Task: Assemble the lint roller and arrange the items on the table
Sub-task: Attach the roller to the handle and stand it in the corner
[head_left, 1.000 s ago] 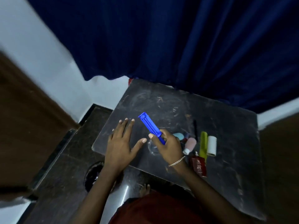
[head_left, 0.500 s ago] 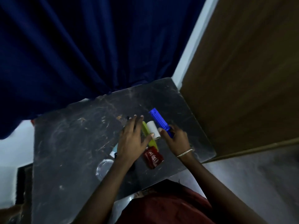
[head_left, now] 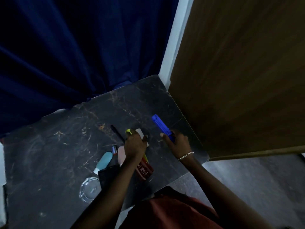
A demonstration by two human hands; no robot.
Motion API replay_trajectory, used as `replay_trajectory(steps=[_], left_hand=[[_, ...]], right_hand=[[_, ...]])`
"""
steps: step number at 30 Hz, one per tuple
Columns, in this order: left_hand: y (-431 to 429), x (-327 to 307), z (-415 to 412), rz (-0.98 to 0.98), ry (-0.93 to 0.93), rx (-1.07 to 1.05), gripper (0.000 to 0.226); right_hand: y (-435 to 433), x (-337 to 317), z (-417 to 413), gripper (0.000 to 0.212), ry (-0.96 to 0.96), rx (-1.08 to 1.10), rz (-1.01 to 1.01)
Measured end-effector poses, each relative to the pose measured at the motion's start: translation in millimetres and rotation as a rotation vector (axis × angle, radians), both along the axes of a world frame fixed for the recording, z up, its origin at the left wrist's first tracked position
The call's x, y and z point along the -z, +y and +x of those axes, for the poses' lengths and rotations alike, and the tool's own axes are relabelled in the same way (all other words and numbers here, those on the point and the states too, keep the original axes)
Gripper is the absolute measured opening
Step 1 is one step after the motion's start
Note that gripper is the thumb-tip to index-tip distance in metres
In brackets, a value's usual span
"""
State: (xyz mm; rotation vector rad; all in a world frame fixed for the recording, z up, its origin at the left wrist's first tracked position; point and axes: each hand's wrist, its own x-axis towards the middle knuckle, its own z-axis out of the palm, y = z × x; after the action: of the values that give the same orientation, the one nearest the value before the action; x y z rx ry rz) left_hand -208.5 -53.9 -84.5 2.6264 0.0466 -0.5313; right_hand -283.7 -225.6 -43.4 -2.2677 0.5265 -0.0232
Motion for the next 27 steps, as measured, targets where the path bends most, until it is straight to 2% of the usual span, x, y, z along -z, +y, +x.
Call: replay_trajectory(steps=[6, 14, 16, 19, 22, 24, 27], left_hand=[[-17.0, 14.8, 3.5, -0.056, 0.045, -0.102, 0.086], [-24.1, 11.8, 6.1, -0.036, 0.063, -0.101, 0.067], [-23.9, 8.9, 7.3, -0.056, 0.075, -0.114, 0.068], [-23.4, 4.2, 8.2, -0.117, 0.083, -0.131, 0.076], [-19.7, -4.1, 9.2, -0.28, 0.08, -0.227, 0.083], [-12.8, -10.9, 9.4, -0.38, 0.034, -0.265, 0.082], [3.6, -17.5, 11.3, -0.417, -0.026, -0.261, 0.086]], right_hand=[[-3.4, 15.2, 7.7, 0.036, 0.017, -0.044, -0.006], [-5.0, 15.6, 16.2, 0.039, 0.046, -0.126, -0.048], [-3.9, 14.4, 17.6, 0.039, 0.046, -0.138, -0.058], [-1.7, 12.7, 19.4, 0.038, 0.04, -0.115, -0.029], [-2.7, 9.1, 20.8, 0.036, -0.011, -0.054, -0.025], [-4.4, 6.1, 20.8, 0.032, -0.03, -0.035, -0.033], [-1.3, 0.1, 20.6, 0.028, -0.049, -0.028, -0.029]])
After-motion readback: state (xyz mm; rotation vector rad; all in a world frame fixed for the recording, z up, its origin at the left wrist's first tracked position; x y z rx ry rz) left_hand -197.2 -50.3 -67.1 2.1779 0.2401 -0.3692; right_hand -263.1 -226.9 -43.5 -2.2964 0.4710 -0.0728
